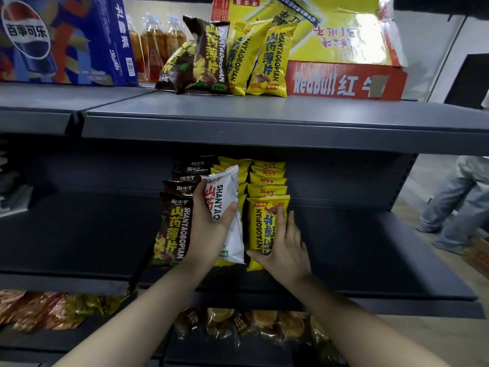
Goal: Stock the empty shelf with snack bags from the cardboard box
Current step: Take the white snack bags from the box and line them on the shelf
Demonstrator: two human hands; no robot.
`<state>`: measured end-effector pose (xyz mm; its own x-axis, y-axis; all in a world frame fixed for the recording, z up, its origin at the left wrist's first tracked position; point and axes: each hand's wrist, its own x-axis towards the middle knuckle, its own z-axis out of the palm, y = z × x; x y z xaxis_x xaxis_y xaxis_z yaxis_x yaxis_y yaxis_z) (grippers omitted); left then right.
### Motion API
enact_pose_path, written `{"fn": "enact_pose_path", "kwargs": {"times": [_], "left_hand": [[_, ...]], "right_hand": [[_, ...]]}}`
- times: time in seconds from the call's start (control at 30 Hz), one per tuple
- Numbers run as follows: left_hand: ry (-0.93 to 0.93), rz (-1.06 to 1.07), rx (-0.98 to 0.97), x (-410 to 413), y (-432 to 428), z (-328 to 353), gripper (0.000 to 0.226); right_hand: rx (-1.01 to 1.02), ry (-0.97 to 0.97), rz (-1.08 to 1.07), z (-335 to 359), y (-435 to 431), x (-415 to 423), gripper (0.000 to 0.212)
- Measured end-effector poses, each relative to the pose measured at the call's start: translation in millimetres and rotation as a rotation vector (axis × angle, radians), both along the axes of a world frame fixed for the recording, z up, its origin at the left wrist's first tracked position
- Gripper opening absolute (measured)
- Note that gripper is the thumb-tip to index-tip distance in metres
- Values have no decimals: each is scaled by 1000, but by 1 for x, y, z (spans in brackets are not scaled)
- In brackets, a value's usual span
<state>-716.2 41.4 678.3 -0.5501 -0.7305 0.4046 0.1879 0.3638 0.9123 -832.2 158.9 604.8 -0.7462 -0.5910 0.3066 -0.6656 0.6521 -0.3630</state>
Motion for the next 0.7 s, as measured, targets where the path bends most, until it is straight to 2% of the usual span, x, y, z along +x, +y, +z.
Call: {"fn": "enact_pose_path", "kwargs": {"times": [0.1,0.27,0.43,0.6,0.7], "left_hand": [[-9,-1,-16,6,-5,-4,65],[-39,27,-16,10,-6,-8,70],[-43,16,-1,7,-6,-9,70],[-30,14,9,4,-5,-10,69],[-25,34,10,0,1,-8,69]], "right_hand": [[-50,-31,-14,-1,0,4,125],[-199,-194,-69,-4,0,12,126],[-119,-211,-47,-8,9,15,131],[-171,-309,-100,1,2,17,119],[-129,-324,-155,6,-5,17,118]]}}
